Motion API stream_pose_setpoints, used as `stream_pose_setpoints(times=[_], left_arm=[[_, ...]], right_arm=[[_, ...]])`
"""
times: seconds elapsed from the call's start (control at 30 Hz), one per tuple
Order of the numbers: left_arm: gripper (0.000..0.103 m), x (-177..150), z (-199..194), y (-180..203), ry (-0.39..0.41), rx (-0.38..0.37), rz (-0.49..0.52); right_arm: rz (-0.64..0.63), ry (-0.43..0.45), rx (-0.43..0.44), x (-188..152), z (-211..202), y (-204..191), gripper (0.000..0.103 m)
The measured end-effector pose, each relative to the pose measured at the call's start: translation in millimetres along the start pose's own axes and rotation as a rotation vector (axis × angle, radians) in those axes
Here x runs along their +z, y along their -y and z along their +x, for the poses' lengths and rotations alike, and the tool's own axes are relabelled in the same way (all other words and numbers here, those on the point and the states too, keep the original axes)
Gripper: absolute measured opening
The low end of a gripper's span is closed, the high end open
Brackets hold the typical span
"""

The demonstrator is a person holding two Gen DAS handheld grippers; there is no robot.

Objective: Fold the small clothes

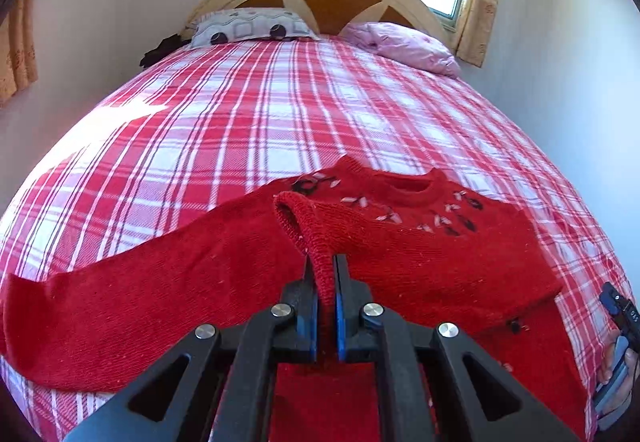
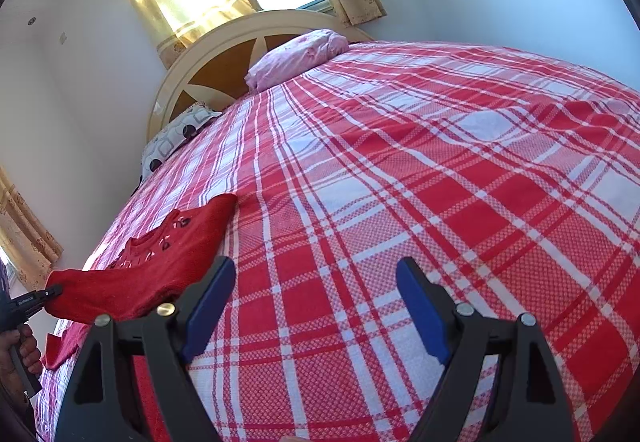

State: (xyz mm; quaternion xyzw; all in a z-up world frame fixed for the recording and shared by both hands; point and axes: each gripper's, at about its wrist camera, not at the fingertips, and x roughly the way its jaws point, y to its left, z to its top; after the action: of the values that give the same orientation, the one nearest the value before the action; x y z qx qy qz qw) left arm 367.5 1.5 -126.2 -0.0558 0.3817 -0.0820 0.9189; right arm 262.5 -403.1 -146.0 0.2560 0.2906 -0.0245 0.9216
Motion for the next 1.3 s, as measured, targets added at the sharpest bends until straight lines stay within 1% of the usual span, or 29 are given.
stream_pose_setpoints(times=[0.1,0.2,0.27,0.43,0.53,0.6,0.7,0.73,0.77,0.8,0.83,0.9,0.93,0.97,1.0,1.03,1.07,1.1,1.13,1.17,1.23,1.27,1.3], left_arm=[[0.006,-13.3,9.3,-12.8,-0.038,0.021,-0.024],[0.006,-22.4,11.8,-19.5,-0.047,0.014,-0.049],[0.006,-30.4,19.5,-16.9,-0.078,0.012,-0.045],[0.006,-43.6,39.2,-13.3,-0.102,0.058,-0.010],[0.007,-44.9,36.5,-11.8,-0.098,0.075,0.014],[0.007,-46.0,30.0,-7.2,-0.097,0.101,0.059],[0.007,-48.4,16.7,-0.3,-0.045,0.108,0.117],[0.008,-48.2,17.9,0.6,-0.041,0.112,0.127],[0.008,-49.3,21.9,1.5,-0.048,0.120,0.137],[0.009,-51.3,32.9,2.5,-0.085,0.132,0.146],[0.010,-52.3,42.1,2.7,-0.111,0.142,0.153],[0.011,-50.4,42.9,3.4,-0.083,0.161,0.166],[0.011,-46.7,39.6,3.0,-0.083,0.167,0.165],[0.011,-42.3,35.6,1.2,-0.076,0.163,0.149],[0.011,-37.0,28.6,-2.8,-0.053,0.146,0.116],[0.013,-33.3,21.1,-6.7,-0.026,0.125,0.087],[0.028,-30.3,15.3,-10.8,-0.009,0.107,0.068],[0.041,-29.1,12.2,-12.9,-0.009,0.102,0.071],[0.063,-28.4,10.1,-13.7,-0.005,0.109,0.079],[0.070,-28.6,3.9,-18.2,0.023,0.127,0.080],[0.070,-31.5,-3.1,-27.0,0.053,0.133,0.073],[0.070,-34.1,-3.2,-29.7,0.043,0.140,0.071],[0.070,-38.8,2.5,-32.7,0.009,0.154,0.072]], right_arm=[[-0.003,-0.007,-0.003,-0.1,0.9,-0.1,0.086],[-0.005,-0.011,-0.005,0.1,2.3,0.2,0.086],[-0.007,-0.013,-0.005,0.4,2.3,0.3,0.086],[-0.009,-0.025,-0.007,0.4,6.6,1.2,0.086],[-0.006,-0.028,-0.008,-0.1,6.9,1.4,0.086],[-0.006,-0.028,-0.009,-0.2,6.8,1.3,0.086],[-0.009,-0.028,-0.009,-0.6,6.7,1.1,0.086],[-0.009,-0.028,-0.010,-0.6,6.9,1.0,0.087],[-0.009,-0.030,-0.011,-0.7,7.1,1.1,0.087],[-0.010,-0.032,-0.013,-0.8,7.4,0.4,0.087],[-0.011,-0.036,-0.016,-0.8,8.0,0.2,0.087],[-0.015,-0.040,-0.023,-0.5,8.5,0.7,0.087],[-0.016,-0.039,-0.026,-0.9,8.9,-0.8,0.088],[-0.017,-0.039,-0.031,-1.1,8.7,-0.8,0.089],[-0.018,-0.037,-0.034,-1.4,8.3,-0.7,0.090],[-0.019,-0.036,-0.036,-1.5,8.2,-0.9,0.090],[-0.021,-0.039,-0.039,-1.4,8.8,-0.9,0.090],[-0.024,-0.043,-0.043,-1.5,9.7,-1.4,0.090],[-0.027,-0.045,-0.046,-1.8,10.5,-2.3,0.090],[-0.030,-0.046,-0.048,-1.7,10.6,-2.4,0.090],[-0.033,-0.043,-0.053,-2.1,10.1,-3.2,0.090],[-0.034,-0.043,-0.055,-2.2,10.2,-3.3,0.090],[-0.035,-0.044,-0.057,-2.3,11.0,-4.0,0.090]])
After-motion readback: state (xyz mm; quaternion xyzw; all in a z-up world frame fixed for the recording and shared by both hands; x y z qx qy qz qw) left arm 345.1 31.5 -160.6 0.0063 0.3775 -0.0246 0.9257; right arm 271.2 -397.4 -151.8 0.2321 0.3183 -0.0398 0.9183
